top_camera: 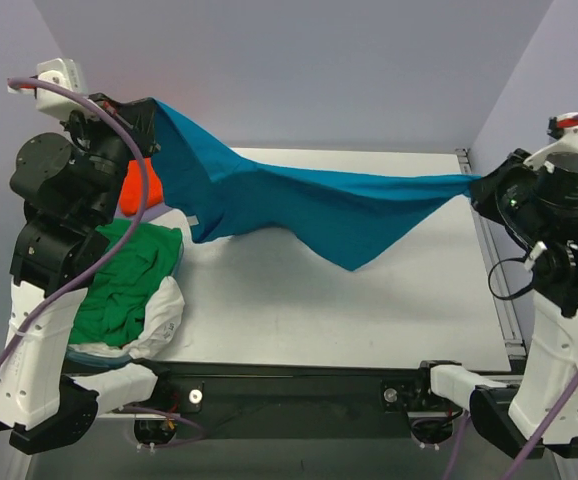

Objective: Fold and stack the t-shirts
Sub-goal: Flatten out the tshirt

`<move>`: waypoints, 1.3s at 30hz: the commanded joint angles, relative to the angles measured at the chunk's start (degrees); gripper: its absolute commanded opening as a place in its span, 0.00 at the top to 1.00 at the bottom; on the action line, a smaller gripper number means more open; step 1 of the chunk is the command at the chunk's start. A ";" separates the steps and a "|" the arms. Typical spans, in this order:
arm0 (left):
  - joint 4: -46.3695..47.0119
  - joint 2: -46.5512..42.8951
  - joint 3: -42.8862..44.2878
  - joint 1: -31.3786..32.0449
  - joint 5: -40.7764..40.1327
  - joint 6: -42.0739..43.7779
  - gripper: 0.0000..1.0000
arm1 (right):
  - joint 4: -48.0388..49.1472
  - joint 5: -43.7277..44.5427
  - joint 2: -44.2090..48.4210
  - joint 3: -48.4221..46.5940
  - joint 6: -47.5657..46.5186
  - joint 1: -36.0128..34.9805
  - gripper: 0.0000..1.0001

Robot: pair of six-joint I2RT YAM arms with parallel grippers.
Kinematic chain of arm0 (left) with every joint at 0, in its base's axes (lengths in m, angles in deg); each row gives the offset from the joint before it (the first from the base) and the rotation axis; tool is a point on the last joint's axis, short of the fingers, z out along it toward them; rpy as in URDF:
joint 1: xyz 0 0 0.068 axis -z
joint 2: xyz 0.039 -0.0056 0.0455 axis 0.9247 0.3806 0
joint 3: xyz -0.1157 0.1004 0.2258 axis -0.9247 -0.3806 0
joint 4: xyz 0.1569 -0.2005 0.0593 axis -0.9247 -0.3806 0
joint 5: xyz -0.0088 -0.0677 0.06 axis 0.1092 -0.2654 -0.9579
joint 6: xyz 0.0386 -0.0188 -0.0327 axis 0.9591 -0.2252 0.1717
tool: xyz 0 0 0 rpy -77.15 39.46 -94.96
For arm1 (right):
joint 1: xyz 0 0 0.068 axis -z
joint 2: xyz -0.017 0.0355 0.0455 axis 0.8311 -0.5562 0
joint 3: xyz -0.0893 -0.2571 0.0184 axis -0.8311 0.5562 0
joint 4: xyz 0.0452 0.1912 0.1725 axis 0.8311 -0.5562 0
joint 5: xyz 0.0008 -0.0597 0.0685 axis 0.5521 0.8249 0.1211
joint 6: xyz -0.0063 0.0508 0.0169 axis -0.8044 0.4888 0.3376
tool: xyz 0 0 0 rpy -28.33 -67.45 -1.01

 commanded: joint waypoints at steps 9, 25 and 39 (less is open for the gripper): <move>10.85 15.66 11.38 1.11 8.89 4.65 1.00 | 4.28 4.45 -10.27 -4.85 -1.26 0.23 1.00; 7.23 35.92 39.00 1.02 11.97 5.80 1.00 | 7.79 -20.87 -20.32 -16.44 11.48 13.32 1.00; 19.90 13.16 16.85 2.08 12.33 6.06 1.00 | 12.54 -13.59 -7.31 -16.27 6.74 13.76 1.00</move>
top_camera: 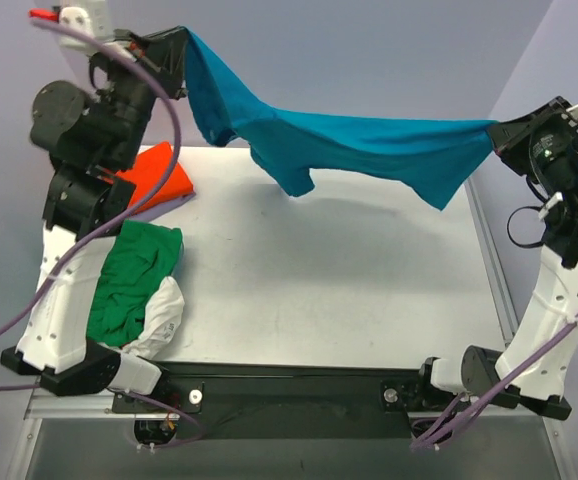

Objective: Fold and stack the t-shirts
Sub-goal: Flatten out the tshirt

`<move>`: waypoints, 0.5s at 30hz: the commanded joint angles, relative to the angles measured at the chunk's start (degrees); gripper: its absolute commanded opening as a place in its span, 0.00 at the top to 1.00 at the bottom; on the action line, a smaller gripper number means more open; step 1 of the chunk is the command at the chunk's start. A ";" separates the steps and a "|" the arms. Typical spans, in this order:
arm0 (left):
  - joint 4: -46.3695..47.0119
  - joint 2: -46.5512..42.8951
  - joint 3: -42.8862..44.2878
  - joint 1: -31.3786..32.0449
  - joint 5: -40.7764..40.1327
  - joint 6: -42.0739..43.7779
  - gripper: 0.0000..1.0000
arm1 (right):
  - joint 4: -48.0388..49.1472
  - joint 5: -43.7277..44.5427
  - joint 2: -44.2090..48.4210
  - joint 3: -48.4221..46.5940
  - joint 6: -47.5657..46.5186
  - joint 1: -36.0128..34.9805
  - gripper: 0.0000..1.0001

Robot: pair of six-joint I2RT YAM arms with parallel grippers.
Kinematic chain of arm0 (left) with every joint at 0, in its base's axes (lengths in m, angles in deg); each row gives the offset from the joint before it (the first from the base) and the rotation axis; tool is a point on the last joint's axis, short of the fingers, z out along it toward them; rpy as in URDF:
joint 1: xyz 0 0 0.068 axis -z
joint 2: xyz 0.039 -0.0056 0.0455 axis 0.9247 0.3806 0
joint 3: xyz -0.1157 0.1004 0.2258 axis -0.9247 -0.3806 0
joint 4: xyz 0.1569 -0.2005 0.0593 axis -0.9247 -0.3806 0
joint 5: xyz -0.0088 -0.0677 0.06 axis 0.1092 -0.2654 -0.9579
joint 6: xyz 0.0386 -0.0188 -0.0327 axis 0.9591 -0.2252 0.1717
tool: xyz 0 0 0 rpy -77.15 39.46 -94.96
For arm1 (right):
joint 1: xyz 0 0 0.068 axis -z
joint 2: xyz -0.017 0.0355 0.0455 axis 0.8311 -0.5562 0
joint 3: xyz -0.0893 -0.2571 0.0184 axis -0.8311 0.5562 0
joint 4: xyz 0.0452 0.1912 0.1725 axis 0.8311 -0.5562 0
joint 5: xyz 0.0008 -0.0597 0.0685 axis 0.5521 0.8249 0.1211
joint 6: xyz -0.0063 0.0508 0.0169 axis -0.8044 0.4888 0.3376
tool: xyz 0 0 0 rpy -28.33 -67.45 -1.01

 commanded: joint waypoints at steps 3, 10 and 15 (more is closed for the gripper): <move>7.25 -7.23 -3.97 1.12 0.50 -0.87 1.00 | 4.70 6.21 7.33 -0.41 -3.65 0.04 1.00; 7.96 -7.68 0.15 1.20 1.03 -0.35 1.00 | 6.46 11.31 11.64 0.02 -6.90 0.12 1.00; 8.48 -0.75 5.77 1.20 2.25 1.14 1.00 | 7.07 14.30 9.63 5.20 -7.34 0.04 1.00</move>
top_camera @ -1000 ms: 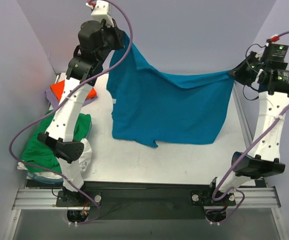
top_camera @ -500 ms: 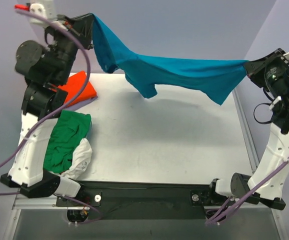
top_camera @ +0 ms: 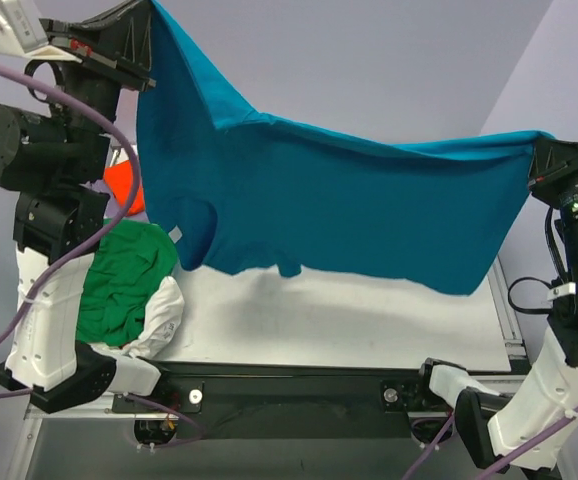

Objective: Fold and stack the t-shirts
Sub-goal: Flatten out the tshirt

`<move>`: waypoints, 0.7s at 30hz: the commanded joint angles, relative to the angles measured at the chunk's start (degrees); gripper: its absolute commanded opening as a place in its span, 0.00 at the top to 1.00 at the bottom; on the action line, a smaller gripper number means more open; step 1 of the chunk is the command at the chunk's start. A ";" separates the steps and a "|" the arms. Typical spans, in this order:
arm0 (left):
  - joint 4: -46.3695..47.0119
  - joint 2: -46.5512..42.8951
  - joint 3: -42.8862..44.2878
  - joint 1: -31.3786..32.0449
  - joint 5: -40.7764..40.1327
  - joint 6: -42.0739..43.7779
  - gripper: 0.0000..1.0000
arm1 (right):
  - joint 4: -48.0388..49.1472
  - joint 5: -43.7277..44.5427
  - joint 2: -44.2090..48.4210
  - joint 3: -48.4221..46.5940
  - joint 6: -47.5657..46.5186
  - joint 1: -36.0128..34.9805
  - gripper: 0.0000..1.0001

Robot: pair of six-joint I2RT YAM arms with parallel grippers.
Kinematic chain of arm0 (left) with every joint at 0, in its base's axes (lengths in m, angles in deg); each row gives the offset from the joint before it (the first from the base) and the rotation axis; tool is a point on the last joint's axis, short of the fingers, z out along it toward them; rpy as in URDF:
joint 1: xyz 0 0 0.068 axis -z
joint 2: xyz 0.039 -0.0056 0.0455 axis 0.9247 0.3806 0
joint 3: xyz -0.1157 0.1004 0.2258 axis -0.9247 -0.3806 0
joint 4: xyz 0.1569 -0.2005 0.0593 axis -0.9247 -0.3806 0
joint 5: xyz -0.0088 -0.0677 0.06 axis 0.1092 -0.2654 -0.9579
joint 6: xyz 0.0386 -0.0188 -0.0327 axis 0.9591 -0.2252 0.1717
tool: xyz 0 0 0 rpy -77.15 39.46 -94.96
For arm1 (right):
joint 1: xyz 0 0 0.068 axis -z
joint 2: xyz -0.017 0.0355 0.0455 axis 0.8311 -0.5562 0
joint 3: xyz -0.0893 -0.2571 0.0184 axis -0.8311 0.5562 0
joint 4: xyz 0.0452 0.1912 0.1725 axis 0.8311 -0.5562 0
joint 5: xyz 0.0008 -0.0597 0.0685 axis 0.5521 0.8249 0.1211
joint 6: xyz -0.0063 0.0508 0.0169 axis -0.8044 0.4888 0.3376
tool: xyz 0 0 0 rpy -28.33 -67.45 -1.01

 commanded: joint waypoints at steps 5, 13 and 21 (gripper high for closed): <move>1.18 14.76 2.94 -0.13 1.21 4.57 1.00 | 4.35 5.57 -10.55 10.79 -3.65 -0.14 1.00; -4.95 35.51 2.75 -3.99 2.43 2.29 0.96 | 10.68 13.04 -20.92 28.80 -2.96 -0.31 1.00; -28.60 59.36 25.72 -5.41 4.98 -3.69 0.33 | 11.12 14.29 -34.03 32.77 -0.49 0.04 0.31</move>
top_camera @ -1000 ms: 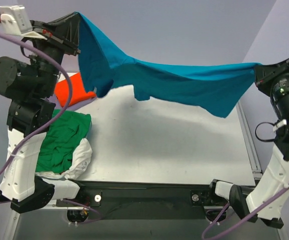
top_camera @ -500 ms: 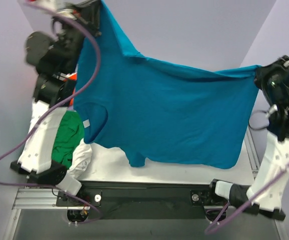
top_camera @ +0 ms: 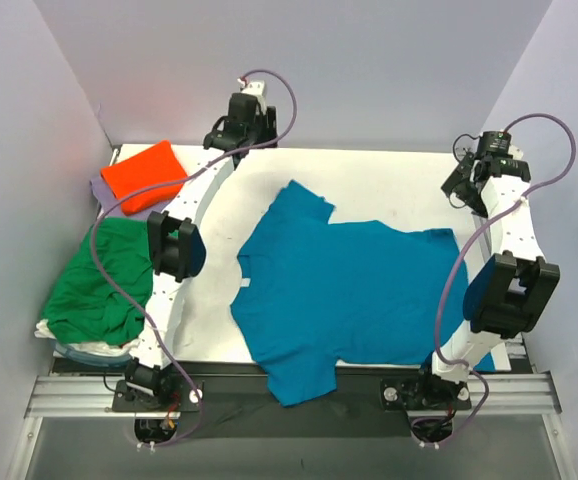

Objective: Fold and stack the t-shirts
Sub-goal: Flatten out the tshirt

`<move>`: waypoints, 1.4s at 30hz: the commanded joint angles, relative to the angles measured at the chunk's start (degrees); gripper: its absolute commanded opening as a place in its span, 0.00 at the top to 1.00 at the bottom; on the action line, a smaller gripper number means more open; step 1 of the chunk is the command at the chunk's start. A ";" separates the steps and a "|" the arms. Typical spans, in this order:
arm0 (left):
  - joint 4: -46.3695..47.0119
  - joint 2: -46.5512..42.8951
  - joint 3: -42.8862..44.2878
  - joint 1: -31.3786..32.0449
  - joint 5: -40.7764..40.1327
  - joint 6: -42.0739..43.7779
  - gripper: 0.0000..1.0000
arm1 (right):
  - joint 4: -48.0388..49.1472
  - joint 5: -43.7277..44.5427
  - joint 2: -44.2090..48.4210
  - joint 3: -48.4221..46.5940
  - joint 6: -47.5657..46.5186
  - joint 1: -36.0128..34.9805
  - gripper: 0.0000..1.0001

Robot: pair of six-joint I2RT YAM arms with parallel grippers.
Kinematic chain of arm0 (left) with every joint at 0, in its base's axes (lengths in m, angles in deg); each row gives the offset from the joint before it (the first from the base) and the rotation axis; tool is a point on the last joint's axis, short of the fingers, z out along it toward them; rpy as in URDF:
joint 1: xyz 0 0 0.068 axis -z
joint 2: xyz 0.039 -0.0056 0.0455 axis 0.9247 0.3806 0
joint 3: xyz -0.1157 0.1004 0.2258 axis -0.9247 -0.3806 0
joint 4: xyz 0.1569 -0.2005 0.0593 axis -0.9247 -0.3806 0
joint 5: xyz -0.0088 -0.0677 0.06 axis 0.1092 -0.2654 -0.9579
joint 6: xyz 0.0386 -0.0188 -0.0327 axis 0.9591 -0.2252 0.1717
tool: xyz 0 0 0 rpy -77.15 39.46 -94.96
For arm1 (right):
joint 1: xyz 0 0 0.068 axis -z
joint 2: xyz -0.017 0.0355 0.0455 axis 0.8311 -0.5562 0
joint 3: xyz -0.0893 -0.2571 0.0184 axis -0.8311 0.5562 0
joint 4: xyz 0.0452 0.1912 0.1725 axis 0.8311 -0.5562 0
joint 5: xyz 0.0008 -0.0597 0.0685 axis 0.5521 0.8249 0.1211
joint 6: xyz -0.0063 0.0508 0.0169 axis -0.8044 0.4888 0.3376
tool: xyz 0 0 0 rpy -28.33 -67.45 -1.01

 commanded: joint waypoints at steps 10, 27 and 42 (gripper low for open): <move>-6.02 -26.28 -36.32 1.57 6.01 -14.42 0.31 | 2.05 -8.20 5.66 14.43 -0.13 0.17 0.20; -3.73 -22.43 -56.33 4.92 17.70 -22.79 0.30 | 4.69 -12.95 6.38 31.14 2.59 0.08 0.21; -4.87 -12.94 -49.30 -1.40 19.20 -20.94 0.31 | 4.17 -19.10 -8.47 27.55 3.30 -3.43 0.23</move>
